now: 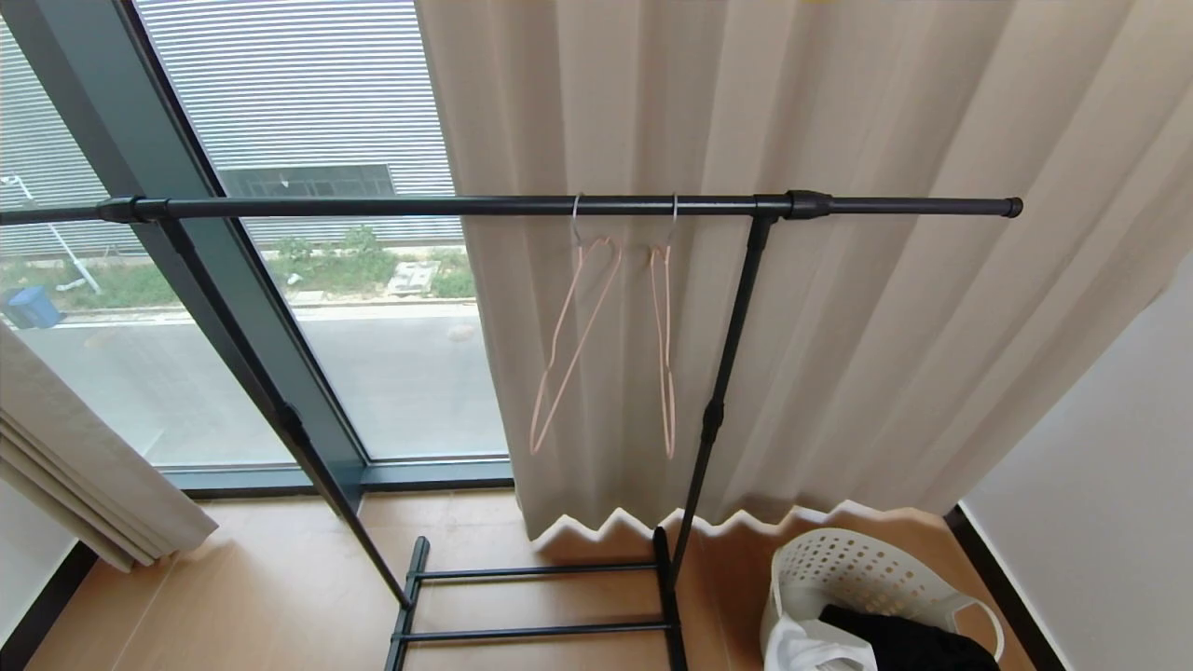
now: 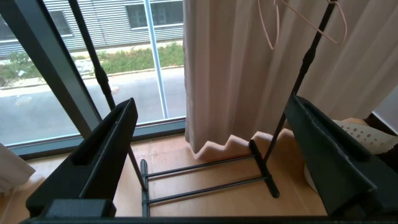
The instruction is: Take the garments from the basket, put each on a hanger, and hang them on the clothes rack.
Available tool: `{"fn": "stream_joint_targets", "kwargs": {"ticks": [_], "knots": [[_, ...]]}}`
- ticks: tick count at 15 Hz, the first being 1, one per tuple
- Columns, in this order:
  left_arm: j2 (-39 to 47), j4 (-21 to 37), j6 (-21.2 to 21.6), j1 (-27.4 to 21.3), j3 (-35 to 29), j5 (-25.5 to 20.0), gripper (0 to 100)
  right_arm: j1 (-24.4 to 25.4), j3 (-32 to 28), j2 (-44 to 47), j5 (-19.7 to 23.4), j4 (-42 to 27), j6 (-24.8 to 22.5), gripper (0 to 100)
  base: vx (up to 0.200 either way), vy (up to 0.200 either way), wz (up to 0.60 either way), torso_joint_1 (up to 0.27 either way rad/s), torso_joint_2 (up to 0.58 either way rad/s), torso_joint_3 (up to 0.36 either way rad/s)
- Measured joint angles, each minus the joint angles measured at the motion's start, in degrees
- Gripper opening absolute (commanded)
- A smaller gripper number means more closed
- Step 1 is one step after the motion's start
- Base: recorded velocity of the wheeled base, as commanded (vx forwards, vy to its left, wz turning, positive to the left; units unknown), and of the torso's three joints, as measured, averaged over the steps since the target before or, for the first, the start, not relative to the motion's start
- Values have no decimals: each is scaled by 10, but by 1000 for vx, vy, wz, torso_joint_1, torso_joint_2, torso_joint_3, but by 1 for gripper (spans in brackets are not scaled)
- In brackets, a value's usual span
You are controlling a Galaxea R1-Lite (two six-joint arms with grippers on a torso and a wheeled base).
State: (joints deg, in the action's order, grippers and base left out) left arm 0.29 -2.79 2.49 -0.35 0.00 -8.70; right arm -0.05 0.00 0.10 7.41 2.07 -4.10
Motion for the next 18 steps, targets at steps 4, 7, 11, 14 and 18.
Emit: {"fn": "stream_joint_targets", "kwargs": {"ticks": [4,7,11,14,18], "knots": [[0,0,0,0,0,0,100,0,0,0,-1,1,1,100,0,0,0,0,0,0],[0,0,-1,0,0,1,100,0,0,0,-2,2,1,100,0,0,0,0,0,0],[0,0,-1,0,0,0,100,0,0,0,-2,2,2,100,0,0,0,0,0,0],[0,0,-1,0,0,0,100,0,0,0,-2,2,2,100,0,0,0,0,0,0],[0,0,-1,0,0,0,100,0,0,0,-2,2,2,100,0,0,0,0,0,0]]}}
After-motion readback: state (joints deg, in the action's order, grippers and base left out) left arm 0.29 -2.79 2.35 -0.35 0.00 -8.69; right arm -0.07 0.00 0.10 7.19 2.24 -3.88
